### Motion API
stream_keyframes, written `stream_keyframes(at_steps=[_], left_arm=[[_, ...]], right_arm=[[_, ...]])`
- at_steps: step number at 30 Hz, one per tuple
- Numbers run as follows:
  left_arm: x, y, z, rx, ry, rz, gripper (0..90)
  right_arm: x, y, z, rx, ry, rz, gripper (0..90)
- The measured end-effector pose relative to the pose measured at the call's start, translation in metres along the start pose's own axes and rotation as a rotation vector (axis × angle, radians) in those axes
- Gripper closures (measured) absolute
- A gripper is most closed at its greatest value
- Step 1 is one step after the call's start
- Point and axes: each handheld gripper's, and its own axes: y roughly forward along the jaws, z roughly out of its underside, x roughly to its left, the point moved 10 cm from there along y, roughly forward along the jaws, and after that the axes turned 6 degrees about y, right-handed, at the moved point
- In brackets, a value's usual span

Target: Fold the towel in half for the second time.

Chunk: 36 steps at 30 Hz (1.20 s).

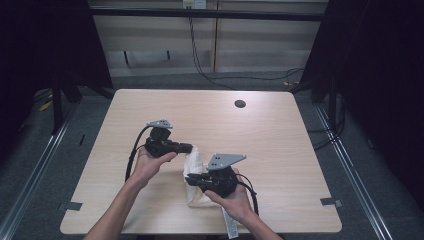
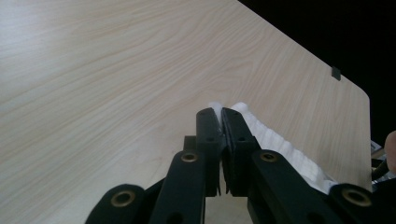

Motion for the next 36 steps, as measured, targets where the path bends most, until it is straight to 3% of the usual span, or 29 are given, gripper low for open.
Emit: stream_keyframes(at_steps=[8,11,17,23,28,34,36], left_arm=[[-0.012,0.022,0.0,0.023,0.005,0.032,86.7],[-0.011,0.036,0.005,0.04,-0.015,0.029,86.5],[-0.017,0.061,0.013,0.071,-0.026,0.059,86.3],[-0.026,0.073,0.014,0.079,-0.024,0.073,82.8],[-0.027,0.081,0.015,0.064,-0.026,0.083,76.5],[-0.033,0.083,0.01,0.056,-0.023,0.105,68.4],[-0.034,0.08,0.007,0.043,-0.011,0.101,65.3]], right_arm=[[-0.005,-0.012,0.013,0.011,0.01,0.023,85.1],[-0.013,-0.017,0.024,0.014,0.028,0.041,85.0],[-0.026,-0.027,0.047,0.067,0.055,0.069,84.3],[-0.035,-0.037,0.071,0.119,0.077,0.092,81.8],[-0.038,-0.045,0.081,0.154,0.091,0.12,71.5],[-0.048,-0.055,0.085,0.142,0.121,0.159,53.6],[-0.052,-0.058,0.085,0.137,0.127,0.18,53.1]])
